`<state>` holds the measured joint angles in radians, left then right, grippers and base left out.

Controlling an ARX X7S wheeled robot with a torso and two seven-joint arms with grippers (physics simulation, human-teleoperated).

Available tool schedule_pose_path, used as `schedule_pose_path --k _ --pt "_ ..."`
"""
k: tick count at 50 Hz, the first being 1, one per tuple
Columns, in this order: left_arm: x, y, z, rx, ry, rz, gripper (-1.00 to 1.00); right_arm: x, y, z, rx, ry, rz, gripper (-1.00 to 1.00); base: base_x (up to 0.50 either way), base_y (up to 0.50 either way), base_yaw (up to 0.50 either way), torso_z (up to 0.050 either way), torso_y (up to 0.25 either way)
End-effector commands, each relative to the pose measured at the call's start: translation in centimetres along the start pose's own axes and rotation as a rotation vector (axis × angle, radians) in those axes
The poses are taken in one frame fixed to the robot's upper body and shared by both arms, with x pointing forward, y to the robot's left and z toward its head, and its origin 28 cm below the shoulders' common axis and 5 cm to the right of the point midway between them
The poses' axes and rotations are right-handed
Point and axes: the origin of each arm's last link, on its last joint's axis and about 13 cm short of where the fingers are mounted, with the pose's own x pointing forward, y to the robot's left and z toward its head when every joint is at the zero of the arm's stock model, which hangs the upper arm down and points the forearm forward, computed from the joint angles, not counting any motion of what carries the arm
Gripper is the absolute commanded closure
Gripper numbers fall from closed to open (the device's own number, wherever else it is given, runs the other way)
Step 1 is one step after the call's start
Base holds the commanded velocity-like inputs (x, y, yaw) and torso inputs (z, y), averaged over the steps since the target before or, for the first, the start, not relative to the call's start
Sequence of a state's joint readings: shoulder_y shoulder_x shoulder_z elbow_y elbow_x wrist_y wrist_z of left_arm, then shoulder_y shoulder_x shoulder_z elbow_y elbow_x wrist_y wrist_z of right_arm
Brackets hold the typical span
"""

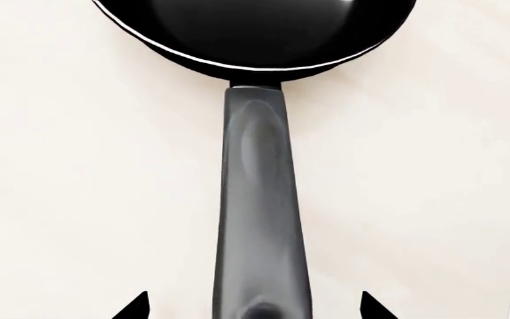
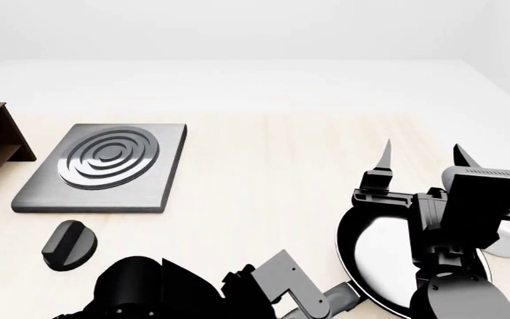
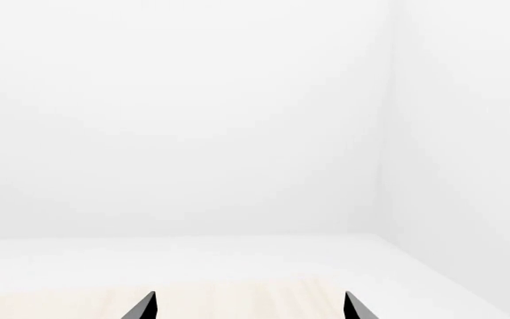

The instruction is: Put the frying pan on top of the cabinet.

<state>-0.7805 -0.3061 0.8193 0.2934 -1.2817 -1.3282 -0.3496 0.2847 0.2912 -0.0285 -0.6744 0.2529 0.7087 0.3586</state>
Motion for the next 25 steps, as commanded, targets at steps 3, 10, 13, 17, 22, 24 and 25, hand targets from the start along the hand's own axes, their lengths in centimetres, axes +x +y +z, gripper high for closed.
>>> schedule_pose_path --k 3,10,13,17,22,24,25 --pt "1.25 -0.10 -1.09 -0.031 0.053 -0.031 -1.00 0.02 0.00 -0.01 -0.001 -0.001 0.001 -1.00 0.00 0.00 0.00 0.000 0.000" --pt "1.36 0.13 -1.18 -0.048 0.052 0.004 1.00 0.01 0.05 -0.06 -0.003 0.000 0.002 -1.00 0.00 0.00 0.00 0.000 0.000" --pt "1.41 0.19 -1.17 -0.049 0.053 0.009 1.00 0.02 0.08 -0.11 -0.004 0.000 0.003 -1.00 0.00 0.00 0.00 0.000 0.000" --pt "1.41 0.24 -1.16 -0.052 0.058 0.018 1.00 0.00 0.05 -0.09 -0.003 0.000 0.003 -1.00 0.00 0.00 0.00 0.000 0.000" --pt "1.15 0.45 -1.02 -0.049 0.054 0.036 1.00 -0.03 0.05 -0.06 -0.003 -0.001 0.004 -1.00 0.00 0.00 0.00 0.000 0.000" --pt "0.87 0.64 -0.90 -0.041 0.037 0.062 1.00 -0.04 0.04 -0.04 -0.002 -0.002 0.003 -1.00 0.00 0.00 0.00 0.000 0.000" --pt "0.75 0.76 -0.86 -0.037 0.031 0.073 1.00 -0.04 0.03 -0.03 -0.002 -0.002 0.002 -1.00 0.00 0.00 0.00 0.000 0.000"
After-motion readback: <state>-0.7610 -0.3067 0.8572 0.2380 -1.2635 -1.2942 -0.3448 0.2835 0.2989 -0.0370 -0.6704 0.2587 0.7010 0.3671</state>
